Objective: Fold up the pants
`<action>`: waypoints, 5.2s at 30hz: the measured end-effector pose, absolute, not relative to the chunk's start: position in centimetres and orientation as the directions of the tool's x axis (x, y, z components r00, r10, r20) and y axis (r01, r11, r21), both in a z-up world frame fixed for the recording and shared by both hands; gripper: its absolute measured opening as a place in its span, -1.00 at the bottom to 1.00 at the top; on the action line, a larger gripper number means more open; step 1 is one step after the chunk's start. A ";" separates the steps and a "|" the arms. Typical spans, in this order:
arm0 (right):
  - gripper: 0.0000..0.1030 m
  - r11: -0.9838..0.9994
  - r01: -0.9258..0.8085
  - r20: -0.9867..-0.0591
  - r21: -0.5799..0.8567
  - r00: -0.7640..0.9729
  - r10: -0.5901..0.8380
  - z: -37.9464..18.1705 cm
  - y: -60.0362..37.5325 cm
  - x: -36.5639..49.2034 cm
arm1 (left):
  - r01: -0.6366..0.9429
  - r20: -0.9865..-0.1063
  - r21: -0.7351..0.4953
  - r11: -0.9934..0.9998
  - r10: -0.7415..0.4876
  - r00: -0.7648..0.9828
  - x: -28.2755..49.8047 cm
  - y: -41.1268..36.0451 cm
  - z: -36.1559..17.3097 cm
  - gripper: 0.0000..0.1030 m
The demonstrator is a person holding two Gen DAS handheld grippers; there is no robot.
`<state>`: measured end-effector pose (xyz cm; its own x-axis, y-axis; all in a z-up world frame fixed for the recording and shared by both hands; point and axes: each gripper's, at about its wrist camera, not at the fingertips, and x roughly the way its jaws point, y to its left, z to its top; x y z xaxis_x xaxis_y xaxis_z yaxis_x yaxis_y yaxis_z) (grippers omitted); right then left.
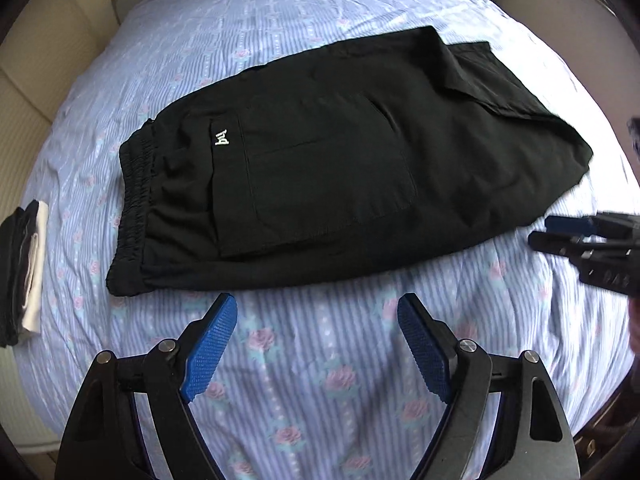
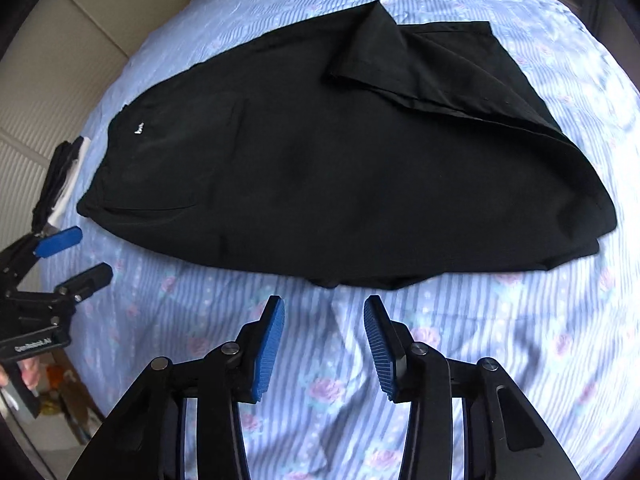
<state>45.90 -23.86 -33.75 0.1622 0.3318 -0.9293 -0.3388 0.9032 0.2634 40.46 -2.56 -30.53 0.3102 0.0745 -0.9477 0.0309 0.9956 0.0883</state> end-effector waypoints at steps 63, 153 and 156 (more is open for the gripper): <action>-0.26 0.916 0.313 -0.889 0.250 0.449 0.090 -28.9 -37.5 44.6 | 0.247 -0.929 -0.254 0.935 -0.307 0.205 59.5 -11.7 -32.0 0.34; -0.08 0.928 -0.315 -0.900 0.197 0.318 0.299 -23.2 2.0 46.7 | -0.034 -0.793 -0.546 0.837 -0.504 0.343 54.9 23.8 -30.7 -0.79; -0.08 0.923 -0.336 -0.895 0.188 0.328 0.302 -22.8 2.3 46.4 | -0.007 -0.814 -0.513 0.859 -0.483 0.324 55.1 24.1 -31.0 -0.78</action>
